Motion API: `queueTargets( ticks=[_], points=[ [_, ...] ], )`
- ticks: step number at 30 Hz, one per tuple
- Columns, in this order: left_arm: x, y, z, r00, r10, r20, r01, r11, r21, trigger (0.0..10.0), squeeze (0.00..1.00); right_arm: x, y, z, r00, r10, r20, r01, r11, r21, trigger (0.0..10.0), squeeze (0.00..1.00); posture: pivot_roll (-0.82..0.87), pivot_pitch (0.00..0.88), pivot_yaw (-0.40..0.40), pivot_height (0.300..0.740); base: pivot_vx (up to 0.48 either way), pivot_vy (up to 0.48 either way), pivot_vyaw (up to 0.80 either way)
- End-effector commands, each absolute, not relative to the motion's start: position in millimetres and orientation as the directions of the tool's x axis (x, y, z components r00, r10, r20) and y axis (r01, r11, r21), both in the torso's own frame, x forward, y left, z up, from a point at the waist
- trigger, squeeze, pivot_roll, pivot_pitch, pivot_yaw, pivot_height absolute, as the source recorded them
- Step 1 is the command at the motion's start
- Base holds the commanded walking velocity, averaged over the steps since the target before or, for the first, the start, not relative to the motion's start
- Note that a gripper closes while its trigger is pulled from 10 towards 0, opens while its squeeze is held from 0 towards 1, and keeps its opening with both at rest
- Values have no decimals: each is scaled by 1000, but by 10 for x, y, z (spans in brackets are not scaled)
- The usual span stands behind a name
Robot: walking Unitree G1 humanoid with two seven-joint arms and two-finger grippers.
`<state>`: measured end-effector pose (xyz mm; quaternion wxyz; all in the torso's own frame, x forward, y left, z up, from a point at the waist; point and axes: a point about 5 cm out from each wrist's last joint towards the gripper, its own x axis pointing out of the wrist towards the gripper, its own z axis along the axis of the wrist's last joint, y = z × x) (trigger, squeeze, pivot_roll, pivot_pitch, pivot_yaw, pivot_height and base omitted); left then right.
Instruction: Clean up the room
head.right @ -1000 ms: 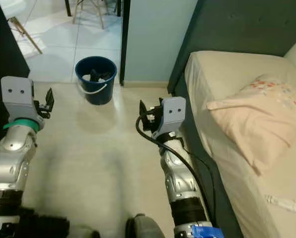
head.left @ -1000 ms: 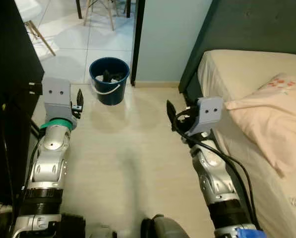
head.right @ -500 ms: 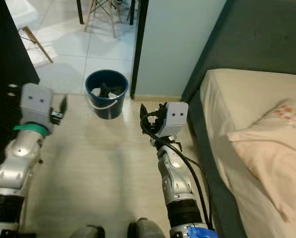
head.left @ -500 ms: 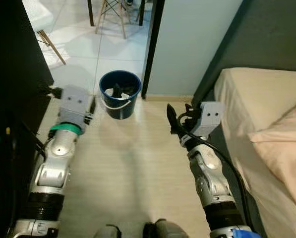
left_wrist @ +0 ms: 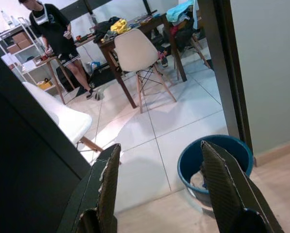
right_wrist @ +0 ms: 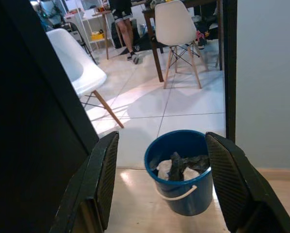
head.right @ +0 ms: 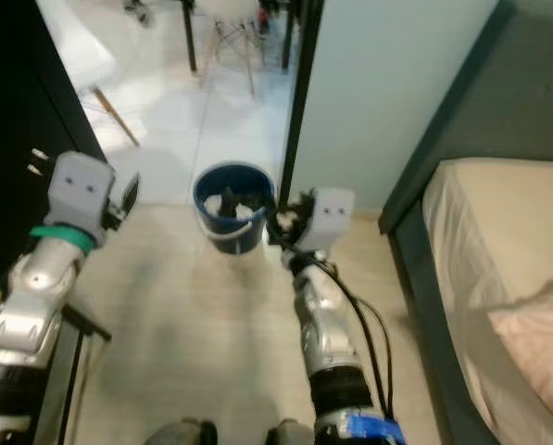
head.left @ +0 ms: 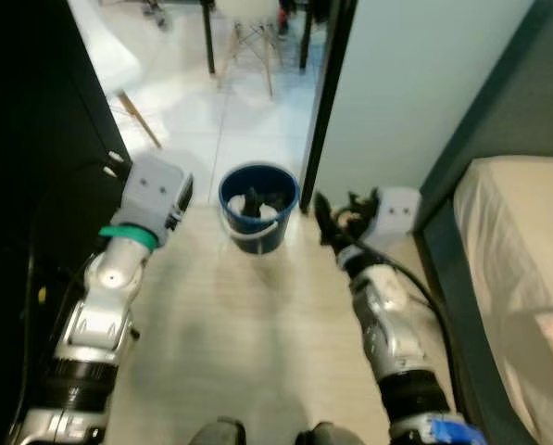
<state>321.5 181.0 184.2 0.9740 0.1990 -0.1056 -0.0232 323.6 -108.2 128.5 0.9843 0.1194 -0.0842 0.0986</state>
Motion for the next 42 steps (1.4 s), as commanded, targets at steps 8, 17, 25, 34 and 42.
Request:
queueTargets(
  ticks=[8,17,25,34,42],
  points=[
    [3188,1755,1786,978,-106,181,28,922,385,10000,0,3219,-1155,1222,973,151,177,-188,959,213,10000,0,35,9,47,740,480,0,-590],
    [3190,1769,1784,978,-102,180,25,923,385,10000,0,3222,-1151,1219,972,153,179,-190,959,211,10000,0,35,9,45,740,480,0,-774],
    [3192,1767,1778,979,-101,178,25,923,383,10000,0,3230,-1157,1234,971,152,186,-189,961,201,10000,0,34,8,42,740,480,0,-295],
    [3190,1764,1772,979,-99,177,24,924,381,10000,0,3233,-1135,1247,967,163,194,-200,962,188,10000,0,33,8,41,740,480,0,0],
    [3184,1761,1770,979,-96,177,25,930,366,10000,0,3228,-1125,1240,966,168,196,-206,960,188,10000,0,34,9,41,740,422,0,0]
  ],
)
